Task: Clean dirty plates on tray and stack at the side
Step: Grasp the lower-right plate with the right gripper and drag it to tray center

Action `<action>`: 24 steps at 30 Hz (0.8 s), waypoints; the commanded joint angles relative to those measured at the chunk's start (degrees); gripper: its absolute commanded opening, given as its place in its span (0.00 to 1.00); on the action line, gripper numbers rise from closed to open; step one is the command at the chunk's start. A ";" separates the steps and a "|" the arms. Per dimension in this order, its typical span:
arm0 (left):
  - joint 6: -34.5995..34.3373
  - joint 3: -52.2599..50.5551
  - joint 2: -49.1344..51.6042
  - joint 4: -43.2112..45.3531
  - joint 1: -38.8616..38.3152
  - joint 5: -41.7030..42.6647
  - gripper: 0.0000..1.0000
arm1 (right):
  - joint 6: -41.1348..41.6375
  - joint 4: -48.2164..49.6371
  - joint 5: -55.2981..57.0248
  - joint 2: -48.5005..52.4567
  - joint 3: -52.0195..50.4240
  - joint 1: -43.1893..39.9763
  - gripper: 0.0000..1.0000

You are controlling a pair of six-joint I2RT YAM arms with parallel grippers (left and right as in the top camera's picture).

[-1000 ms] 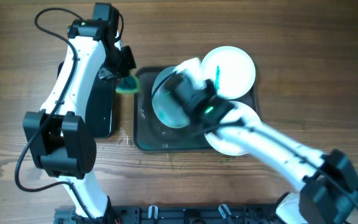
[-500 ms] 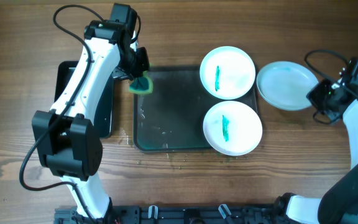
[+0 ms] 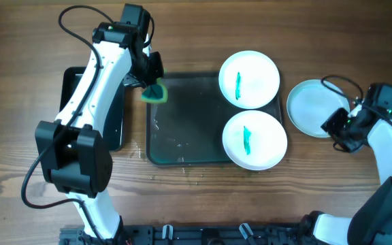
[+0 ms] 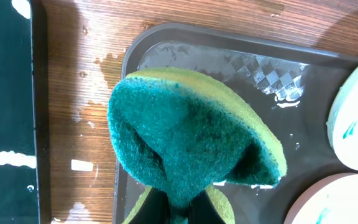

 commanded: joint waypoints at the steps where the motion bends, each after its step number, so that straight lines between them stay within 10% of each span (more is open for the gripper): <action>1: 0.70 1.03 -1.81 0.09 -1.11 0.72 0.04 | -13.55 -3.34 -13.84 -1.09 2.43 4.09 0.48; 14: 0.70 0.98 -1.81 0.11 -1.60 0.70 0.04 | -17.25 -0.83 -5.49 7.78 -2.80 17.03 0.28; 18: 0.70 0.98 -1.81 0.11 -1.60 0.70 0.04 | -17.18 -1.07 -5.95 8.72 -2.78 17.00 0.04; 24: 0.70 0.98 -1.81 0.11 -1.60 0.70 0.04 | -14.01 -7.72 -12.15 2.40 0.90 20.41 0.04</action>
